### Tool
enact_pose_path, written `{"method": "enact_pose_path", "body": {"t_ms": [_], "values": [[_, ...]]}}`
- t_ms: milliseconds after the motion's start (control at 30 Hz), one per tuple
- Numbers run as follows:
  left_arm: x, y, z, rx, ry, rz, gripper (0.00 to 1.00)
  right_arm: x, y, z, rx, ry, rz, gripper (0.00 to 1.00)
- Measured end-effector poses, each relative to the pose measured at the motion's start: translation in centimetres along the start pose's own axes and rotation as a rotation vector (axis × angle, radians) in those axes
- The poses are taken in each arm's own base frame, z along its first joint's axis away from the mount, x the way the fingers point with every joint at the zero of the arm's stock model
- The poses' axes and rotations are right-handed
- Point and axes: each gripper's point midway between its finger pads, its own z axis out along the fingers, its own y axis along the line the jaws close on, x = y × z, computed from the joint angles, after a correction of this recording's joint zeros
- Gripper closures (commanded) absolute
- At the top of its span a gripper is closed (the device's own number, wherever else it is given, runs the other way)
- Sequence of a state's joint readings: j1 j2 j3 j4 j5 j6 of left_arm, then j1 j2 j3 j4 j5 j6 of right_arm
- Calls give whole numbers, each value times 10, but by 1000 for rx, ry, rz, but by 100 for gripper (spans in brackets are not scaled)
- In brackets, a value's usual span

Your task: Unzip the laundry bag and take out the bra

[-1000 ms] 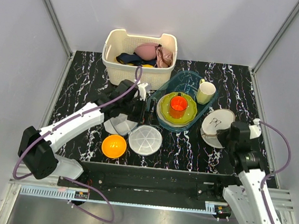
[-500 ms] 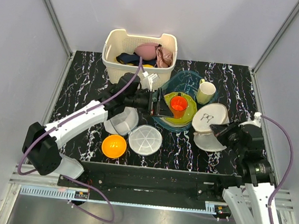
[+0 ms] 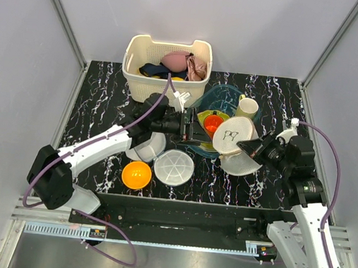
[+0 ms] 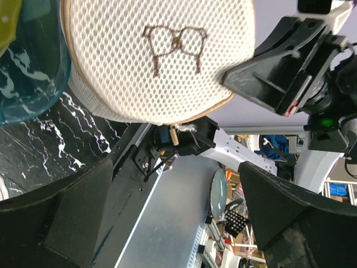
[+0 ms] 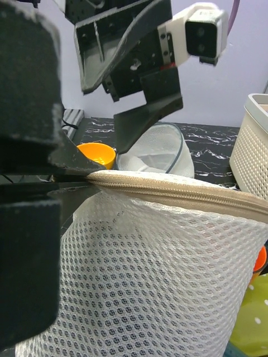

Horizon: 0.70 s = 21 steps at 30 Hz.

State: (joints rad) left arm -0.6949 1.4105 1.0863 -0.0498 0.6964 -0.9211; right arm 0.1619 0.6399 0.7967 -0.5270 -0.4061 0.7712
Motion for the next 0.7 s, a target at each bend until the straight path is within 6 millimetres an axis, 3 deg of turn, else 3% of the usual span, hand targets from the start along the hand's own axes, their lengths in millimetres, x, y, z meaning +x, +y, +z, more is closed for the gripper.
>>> {"method": "enact_pose_path", "body": {"t_ms": [400,700], "values": [[33,15,21,32,47,-132,1,0,19,-10,-87,-10,-25,100],[22,21,46,125,18,-228,5,2,23,-11,-116,-7,-28,100]]}}
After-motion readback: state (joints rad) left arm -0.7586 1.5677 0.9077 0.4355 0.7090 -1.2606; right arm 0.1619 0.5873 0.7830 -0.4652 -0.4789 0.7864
